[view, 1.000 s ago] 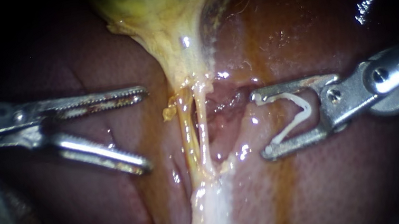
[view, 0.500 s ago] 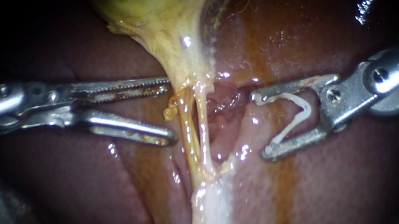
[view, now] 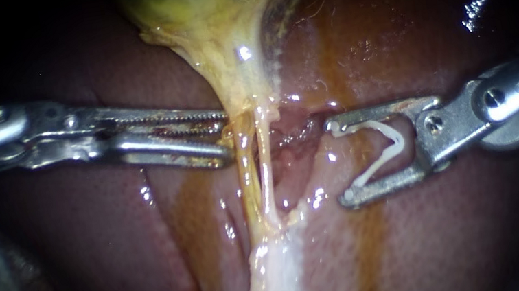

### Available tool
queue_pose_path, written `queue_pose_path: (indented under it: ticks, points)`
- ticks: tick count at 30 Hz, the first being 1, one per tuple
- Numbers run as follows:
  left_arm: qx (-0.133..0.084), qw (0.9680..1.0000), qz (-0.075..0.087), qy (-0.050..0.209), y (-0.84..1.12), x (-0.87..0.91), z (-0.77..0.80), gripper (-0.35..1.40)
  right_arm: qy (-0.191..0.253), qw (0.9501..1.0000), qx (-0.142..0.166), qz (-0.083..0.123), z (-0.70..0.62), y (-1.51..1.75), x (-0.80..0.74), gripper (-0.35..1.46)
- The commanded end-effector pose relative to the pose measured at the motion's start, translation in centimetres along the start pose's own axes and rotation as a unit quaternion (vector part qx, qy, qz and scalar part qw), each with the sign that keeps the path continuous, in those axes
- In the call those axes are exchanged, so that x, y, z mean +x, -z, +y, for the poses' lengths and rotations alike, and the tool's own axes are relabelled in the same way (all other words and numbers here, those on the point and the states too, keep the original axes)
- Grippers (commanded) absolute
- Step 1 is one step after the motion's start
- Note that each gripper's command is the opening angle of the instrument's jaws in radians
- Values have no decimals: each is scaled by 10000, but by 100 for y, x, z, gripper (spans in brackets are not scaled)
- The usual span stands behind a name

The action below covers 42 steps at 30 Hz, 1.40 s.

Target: Grabbing gallbladder

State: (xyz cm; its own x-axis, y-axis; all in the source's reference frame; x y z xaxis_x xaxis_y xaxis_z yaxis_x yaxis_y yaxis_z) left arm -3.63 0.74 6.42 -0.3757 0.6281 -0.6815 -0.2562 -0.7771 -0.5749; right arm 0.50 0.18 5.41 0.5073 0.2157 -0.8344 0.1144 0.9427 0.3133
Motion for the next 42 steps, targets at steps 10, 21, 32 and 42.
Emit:
queue_pose_path:
  ticks: [10, 21, 32, 42]
  points:
    - [5, 10000, 3, 52, 4, 6, 3, -35, 1, 10000, 1, 0, 0, 0, 0, 50]
    - [-130, 9986, -16, 506, 49, 39, 9, -35, 1, 10000, 2, 0, 0, 0, 0, 50]
    - [11, 9981, 9, 609, 91, 65, -4, -35, 1, 10000, 2, 0, 0, 1, 0, 50]
    - [16, 9982, 10, 607, 90, 64, -4, -35, 1, 10000, 2, 0, 0, 1, -1, 50]
